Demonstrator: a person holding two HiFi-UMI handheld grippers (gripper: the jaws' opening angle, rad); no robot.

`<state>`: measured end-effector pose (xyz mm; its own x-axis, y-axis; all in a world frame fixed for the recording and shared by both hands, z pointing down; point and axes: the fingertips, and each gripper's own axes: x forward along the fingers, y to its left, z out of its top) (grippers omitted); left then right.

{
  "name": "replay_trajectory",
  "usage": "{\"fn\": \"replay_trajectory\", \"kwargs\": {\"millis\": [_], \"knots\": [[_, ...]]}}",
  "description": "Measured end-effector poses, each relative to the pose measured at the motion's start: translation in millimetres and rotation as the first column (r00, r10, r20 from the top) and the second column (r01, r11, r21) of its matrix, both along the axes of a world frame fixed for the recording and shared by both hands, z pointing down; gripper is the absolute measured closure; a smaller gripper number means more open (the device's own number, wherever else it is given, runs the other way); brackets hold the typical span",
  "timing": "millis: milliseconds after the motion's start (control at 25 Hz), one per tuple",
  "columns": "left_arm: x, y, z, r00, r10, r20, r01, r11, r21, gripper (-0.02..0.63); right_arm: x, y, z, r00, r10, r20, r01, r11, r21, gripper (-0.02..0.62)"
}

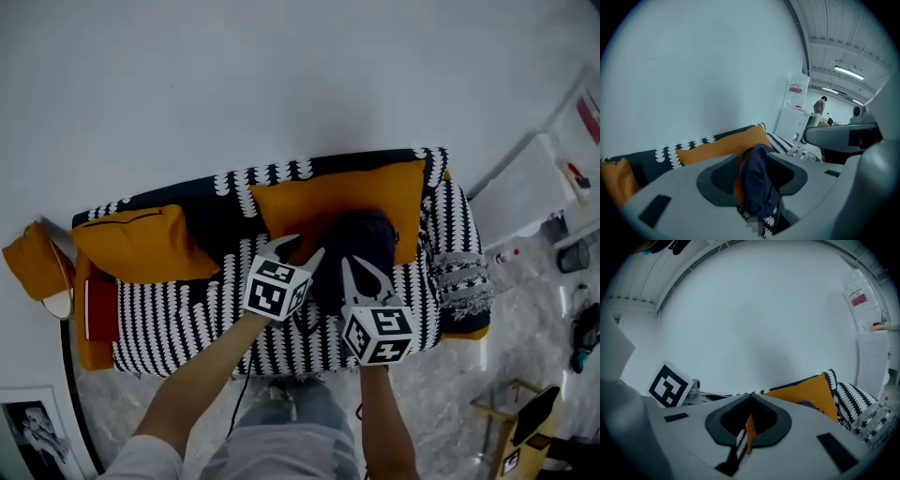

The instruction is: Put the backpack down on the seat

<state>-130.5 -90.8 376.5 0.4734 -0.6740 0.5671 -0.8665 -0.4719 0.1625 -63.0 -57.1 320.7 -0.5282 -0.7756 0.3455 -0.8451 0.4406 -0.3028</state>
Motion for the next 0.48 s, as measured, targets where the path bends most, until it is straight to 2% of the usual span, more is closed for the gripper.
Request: {"fn": "replay_trajectory", "kwargs": {"millis": [240,480], "knots": [[-24,47,-36,0.998,-0.056,-0.027,0.058,0.997,0.057,0.432,-31,39,-31,0.999,-0.034,-0.024,0.035,0.998,0.042,0.595],[-48,97,-75,0.991,-0.129,-0.047,0.134,0.984,0.122,0.443,-63,77,-65,0.997,-0.071,-0.04,0.075,0.993,0.096,0.594]]}}
